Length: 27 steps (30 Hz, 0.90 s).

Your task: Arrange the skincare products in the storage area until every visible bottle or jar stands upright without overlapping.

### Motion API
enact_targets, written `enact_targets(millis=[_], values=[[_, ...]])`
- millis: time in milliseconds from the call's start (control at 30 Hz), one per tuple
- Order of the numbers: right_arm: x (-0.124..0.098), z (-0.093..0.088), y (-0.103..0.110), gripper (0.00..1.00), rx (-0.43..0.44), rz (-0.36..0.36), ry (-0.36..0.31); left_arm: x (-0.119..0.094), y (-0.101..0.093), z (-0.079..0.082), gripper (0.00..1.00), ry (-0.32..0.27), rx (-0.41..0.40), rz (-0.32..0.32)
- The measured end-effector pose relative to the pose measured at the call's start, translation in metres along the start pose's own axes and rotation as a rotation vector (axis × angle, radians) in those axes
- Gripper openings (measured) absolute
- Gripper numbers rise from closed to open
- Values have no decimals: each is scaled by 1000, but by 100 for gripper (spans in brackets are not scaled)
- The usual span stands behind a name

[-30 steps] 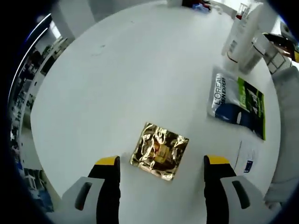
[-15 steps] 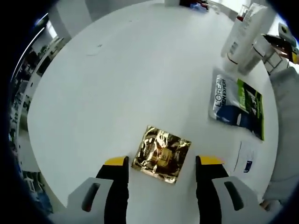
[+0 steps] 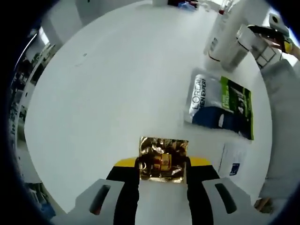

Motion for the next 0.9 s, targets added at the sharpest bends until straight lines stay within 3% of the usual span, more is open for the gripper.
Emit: enact_targets(millis=[67,100,300,467,700,900], values=[[0,-1,2,99,-3,4,-1,-4,-7,6,2,-13,41,-8],[-1,-1,2,99,-2,5,-2,-4,-10,10,2,-33,70,-25],[-3,-1,7,99,-6,16,-8,4,-21,2,8,11,51,-15],[-6,0,5,99,-4,11,-17,-3,-30,7,12,-2,66,-10],[-6,0,3,99,5,11,-20,0,-55,11,32,-20,238,-29],[-3,-2,7,99,0,21,-12,2,-65,14,36,-25,318,-57]])
Point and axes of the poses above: the point that each gripper's makers call its tool centre point, and the gripper's own axes: x roughly forward along the fingers, y roughly to its left, z roughly out of its top, the point moved 4 cm from there along -x, roughly backward along the fingers, and after that the axes turned 13 degrees about x, right-handed, at the moved point
